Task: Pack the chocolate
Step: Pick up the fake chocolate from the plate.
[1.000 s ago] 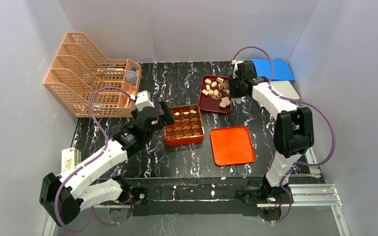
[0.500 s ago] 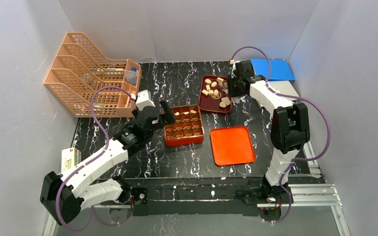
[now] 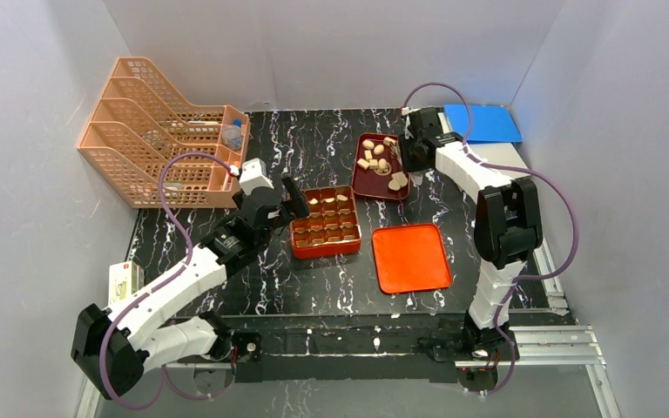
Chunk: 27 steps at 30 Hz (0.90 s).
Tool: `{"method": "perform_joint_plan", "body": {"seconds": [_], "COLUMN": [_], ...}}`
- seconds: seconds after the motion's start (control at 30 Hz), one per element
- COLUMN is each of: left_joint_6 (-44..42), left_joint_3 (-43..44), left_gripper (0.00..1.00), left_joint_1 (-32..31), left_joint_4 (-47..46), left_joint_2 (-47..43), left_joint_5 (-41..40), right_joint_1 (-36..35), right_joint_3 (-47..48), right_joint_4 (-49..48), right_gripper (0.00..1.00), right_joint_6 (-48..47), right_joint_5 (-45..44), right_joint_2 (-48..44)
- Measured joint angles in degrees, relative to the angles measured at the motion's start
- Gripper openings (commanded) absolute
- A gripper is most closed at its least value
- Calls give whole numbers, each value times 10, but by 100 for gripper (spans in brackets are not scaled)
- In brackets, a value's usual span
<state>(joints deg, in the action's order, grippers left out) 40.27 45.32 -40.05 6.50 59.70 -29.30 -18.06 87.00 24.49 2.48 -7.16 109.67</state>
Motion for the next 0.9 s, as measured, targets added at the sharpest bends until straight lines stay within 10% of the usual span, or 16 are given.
{"method": "perform_joint_plan", "body": {"seconds": [0.9], "left_joint_6": [0], "left_joint_3": [-7], "left_gripper": [98], "left_joint_1": [2], "left_joint_4": [2], "left_joint_2": [-14], "left_joint_5": [0], "right_joint_1": [-53], "right_joint_3": [-7], "right_joint_4": [16], "right_gripper": [1], "right_joint_6": [-14], "right_joint_5": [-107], "right_joint_2": [-19]}}
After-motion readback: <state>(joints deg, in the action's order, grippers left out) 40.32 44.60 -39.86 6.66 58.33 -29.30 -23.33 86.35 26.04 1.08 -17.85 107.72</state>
